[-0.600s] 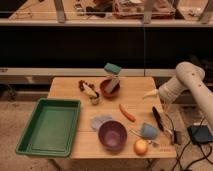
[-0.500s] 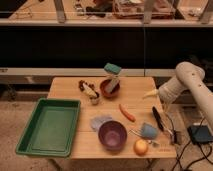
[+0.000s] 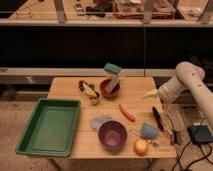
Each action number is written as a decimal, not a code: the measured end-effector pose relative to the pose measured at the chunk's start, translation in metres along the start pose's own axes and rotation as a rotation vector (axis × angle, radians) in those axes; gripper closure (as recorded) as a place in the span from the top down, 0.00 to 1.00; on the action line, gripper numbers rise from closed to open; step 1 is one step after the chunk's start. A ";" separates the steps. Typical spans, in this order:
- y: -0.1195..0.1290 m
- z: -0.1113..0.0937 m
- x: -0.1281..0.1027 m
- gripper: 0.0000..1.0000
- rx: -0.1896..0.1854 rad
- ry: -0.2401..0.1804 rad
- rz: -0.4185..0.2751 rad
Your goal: Place banana in tray
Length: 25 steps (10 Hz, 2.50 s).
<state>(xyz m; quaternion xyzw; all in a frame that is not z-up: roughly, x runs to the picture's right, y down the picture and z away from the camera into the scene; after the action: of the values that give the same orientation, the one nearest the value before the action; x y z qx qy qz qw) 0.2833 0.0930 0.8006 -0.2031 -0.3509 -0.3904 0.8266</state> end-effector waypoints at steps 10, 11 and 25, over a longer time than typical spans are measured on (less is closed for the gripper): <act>0.000 0.000 0.000 0.80 0.000 0.000 0.000; -0.001 0.000 0.000 0.80 -0.001 0.005 -0.004; -0.299 0.040 -0.108 0.80 0.175 0.378 -0.694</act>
<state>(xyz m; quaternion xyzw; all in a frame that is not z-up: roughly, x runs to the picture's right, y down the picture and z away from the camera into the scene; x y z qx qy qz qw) -0.0177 -0.0115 0.7666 0.0740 -0.2722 -0.6454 0.7099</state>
